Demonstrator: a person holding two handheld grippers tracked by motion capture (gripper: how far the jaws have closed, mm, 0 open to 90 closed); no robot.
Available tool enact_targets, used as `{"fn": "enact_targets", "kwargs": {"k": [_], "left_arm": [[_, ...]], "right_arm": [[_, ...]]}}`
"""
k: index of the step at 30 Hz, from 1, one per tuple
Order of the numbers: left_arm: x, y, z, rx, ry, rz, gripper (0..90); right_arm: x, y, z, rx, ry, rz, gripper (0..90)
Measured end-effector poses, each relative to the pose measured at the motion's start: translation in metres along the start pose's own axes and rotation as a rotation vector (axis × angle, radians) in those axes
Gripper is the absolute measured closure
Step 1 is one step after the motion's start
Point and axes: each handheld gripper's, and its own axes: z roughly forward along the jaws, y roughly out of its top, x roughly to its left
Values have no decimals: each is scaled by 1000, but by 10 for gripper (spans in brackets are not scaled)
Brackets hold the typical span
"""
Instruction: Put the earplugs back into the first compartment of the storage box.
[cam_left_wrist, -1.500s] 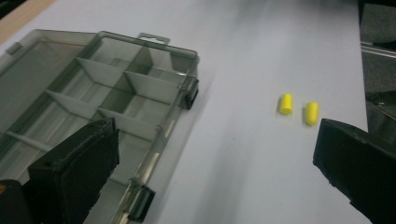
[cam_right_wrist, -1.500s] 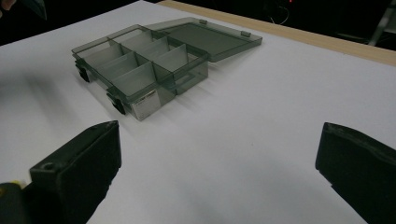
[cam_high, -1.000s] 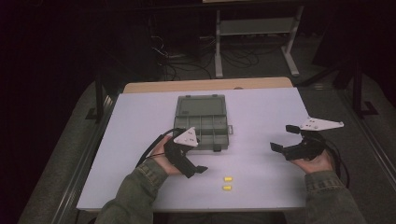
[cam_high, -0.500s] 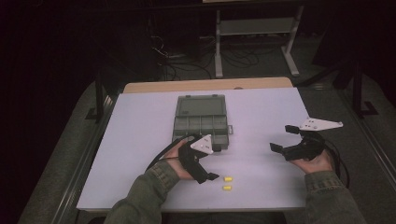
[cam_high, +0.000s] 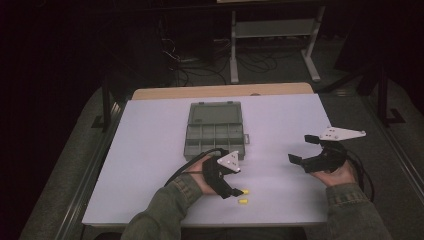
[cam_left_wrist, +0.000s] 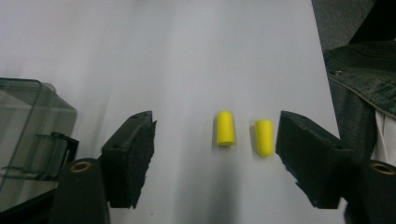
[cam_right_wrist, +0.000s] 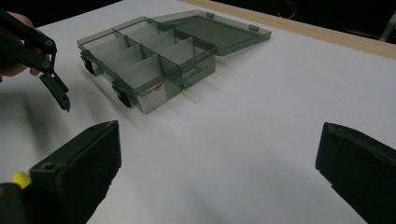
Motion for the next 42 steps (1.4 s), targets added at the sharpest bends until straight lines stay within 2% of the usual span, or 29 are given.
{"fn": "enact_targets", "kwargs": {"k": [8,12,18,21,26,30,32,36,42], "left_arm": [[0,4,12,23,-20,25,389],[0,4,17,38,-36,22,470],[0,4,23,55,-37,39,574],[1,4,25,62,-33,35,624],[3,4,28,67,-60,20,679],[2,4,30,75,-63,21,756],[2,5,31,83,-64,25,794],[3,6,28,87,-63,26,812],[10,9,9,55,-39,22,814]], "right_arm": [[0,0,0,-1,2,2,0],[0,0,0,-2,5,2,0],[0,0,0,-2,11,3,0],[0,0,0,-1,12,4,0],[0,0,0,-3,8,4,0],[-1,0,0,-1,7,8,0],[0,0,0,1,6,6,0],[-1,0,0,1,6,8,0],[-1,-1,-1,0,3,10,0]]}}
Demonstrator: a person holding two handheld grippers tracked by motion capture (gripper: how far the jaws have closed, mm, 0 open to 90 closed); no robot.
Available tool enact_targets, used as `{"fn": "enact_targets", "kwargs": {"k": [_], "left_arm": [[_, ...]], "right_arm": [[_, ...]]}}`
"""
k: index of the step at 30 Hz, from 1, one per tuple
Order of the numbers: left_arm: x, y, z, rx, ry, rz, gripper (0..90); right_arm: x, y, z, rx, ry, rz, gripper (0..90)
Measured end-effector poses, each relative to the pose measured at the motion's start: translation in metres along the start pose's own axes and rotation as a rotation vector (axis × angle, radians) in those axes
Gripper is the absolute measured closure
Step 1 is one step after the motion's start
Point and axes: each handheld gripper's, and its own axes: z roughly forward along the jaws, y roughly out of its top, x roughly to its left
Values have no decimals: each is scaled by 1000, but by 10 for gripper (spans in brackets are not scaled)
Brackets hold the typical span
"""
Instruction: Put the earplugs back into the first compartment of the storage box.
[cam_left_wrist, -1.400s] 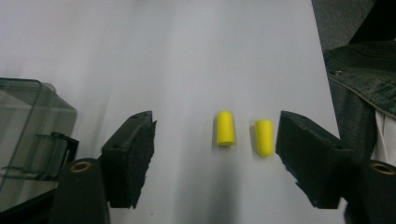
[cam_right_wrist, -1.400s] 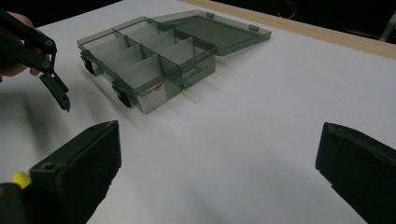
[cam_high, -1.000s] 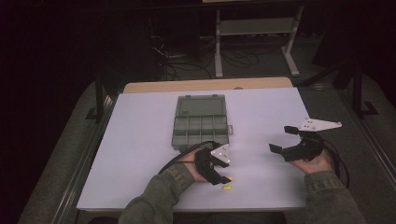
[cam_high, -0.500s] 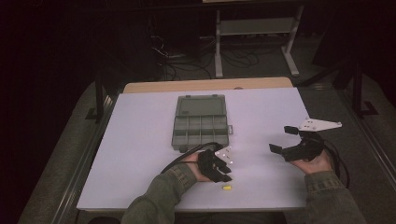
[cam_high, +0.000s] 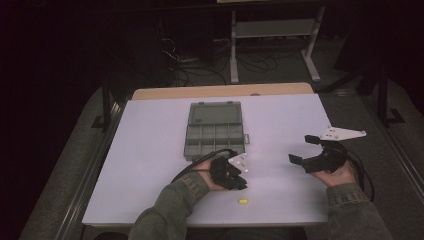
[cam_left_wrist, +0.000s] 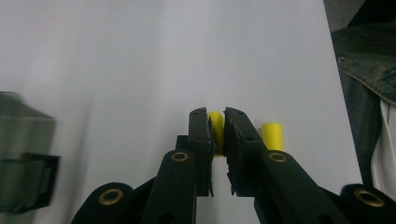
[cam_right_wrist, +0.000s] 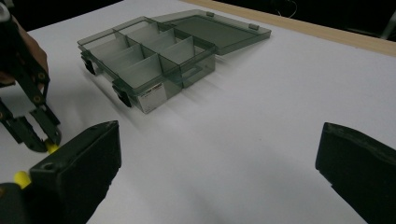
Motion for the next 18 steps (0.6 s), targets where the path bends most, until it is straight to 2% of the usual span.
{"fn": "enact_targets", "kwargs": {"k": [12,13,14,15,18], "left_arm": [[18,1,-46,-48,98,-21,813],[18,1,-46,-48,98,-21,813],[23,-1,-53,-54,122,-28,813],[23,-1,-53,-54,122,-28,813],[33,-7,-69,-65,163,-51,814]], "right_arm": [[0,0,0,0,2,1,0],[0,0,0,0,2,1,0],[0,0,0,0,3,2,0],[0,0,0,0,2,0,0],[0,0,0,1,3,2,0]]}}
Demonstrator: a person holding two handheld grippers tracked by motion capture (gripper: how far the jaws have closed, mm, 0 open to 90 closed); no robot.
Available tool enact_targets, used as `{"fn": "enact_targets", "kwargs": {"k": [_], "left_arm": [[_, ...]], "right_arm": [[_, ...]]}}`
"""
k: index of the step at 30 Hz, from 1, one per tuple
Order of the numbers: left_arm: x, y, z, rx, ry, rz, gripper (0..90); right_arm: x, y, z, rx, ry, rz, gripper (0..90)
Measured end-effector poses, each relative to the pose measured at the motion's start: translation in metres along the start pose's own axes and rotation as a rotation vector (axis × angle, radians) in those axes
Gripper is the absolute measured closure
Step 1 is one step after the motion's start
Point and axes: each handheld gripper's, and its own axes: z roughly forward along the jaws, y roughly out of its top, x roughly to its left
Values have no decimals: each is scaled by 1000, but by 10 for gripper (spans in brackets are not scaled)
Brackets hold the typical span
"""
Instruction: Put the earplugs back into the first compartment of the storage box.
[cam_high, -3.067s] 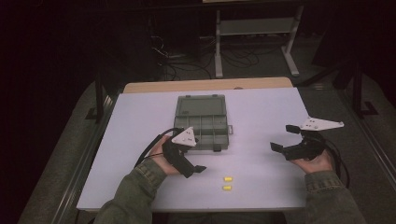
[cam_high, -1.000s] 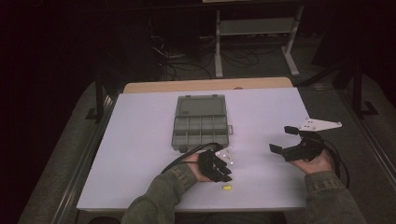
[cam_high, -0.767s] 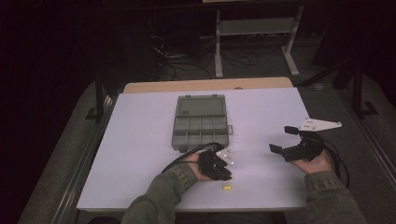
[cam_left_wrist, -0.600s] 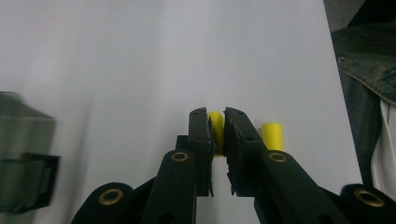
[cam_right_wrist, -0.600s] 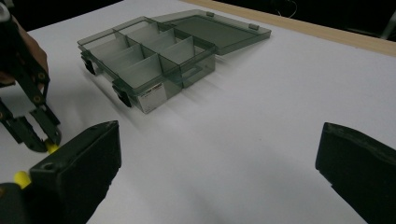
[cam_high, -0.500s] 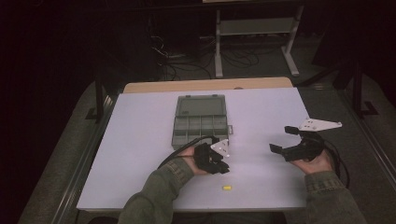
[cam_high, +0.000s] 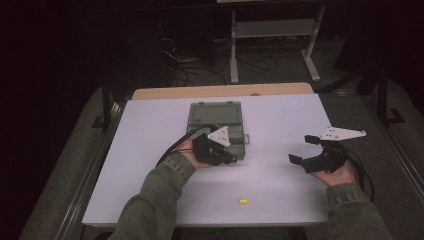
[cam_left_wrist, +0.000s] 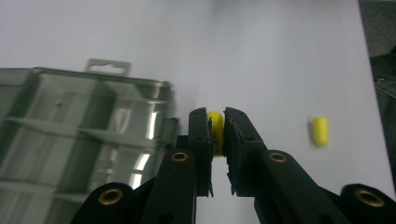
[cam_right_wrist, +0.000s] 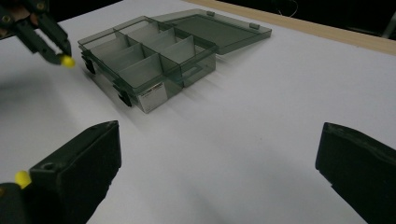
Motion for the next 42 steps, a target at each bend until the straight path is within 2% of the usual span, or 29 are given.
{"fn": "enact_targets", "kwargs": {"k": [1,2,10,12,13,16,19,22,23,24,25,26,28,33,35,37,42], "left_arm": [[0,0,0,0,0,0,814],[8,-2,-7,0,21,-13,814],[38,-17,-31,-19,88,-98,815],[41,-19,-33,-26,95,-110,815],[47,-24,-35,-33,109,-133,815],[57,-31,-40,-47,133,-163,815],[66,-39,-43,-46,162,-195,815],[73,-48,-45,-37,209,-223,814],[73,-48,-45,-37,209,-223,814],[77,-55,-46,-37,232,-249,814],[77,-55,-46,-37,232,-249,814],[81,-61,-48,-52,250,-274,814],[85,-67,-49,-52,266,-296,814],[93,-76,-49,-57,280,-325,814],[98,-81,-48,-86,281,-337,815],[101,-82,-45,-75,286,-328,815],[104,-85,-36,-36,261,-338,815]], "right_arm": [[0,0,0,0,0,0,0],[0,0,0,-1,0,1,0],[0,0,0,2,2,1,0],[0,0,0,0,1,1,0],[0,0,0,-2,1,0,0],[0,-1,1,5,2,4,0],[-1,-1,1,8,3,5,0],[-1,-2,1,8,4,5,0],[-1,-2,1,8,4,5,0],[-1,-2,1,8,3,4,0],[-1,-2,1,7,3,4,0],[-1,-2,1,7,3,4,0],[-1,-2,1,10,4,4,0],[-1,-2,2,12,7,3,0],[-1,-2,2,12,6,4,0],[-1,-2,1,13,8,4,0],[-1,-3,1,13,6,8,0]]}}
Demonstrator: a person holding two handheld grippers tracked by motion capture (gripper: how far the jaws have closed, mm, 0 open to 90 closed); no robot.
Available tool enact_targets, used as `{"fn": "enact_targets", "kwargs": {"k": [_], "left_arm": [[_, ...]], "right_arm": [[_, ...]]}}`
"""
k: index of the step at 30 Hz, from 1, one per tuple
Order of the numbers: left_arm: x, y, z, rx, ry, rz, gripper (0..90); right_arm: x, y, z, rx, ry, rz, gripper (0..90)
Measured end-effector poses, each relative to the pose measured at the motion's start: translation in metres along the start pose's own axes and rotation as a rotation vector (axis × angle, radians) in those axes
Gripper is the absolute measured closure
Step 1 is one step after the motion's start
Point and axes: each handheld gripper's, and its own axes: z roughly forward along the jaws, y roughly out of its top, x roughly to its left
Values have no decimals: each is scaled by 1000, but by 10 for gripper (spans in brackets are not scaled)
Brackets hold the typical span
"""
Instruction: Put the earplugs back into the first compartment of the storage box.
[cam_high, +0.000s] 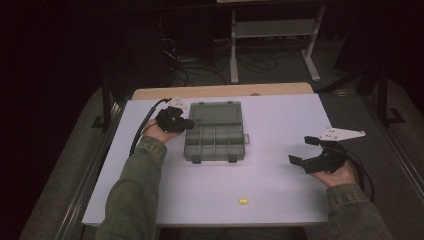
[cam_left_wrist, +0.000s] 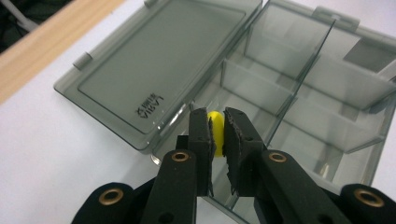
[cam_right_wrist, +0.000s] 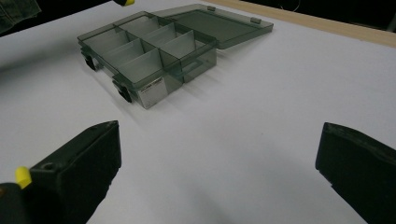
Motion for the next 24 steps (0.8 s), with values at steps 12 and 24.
{"fn": "enact_targets", "kwargs": {"k": [12,24], "left_arm": [[-6,4,16,61,-1,-20,600],[-23,15,-2,-38,-27,5,165]], "right_arm": [[-1,-1,1,14,1,4,0],[0,0,1,19,1,2,0]]}}
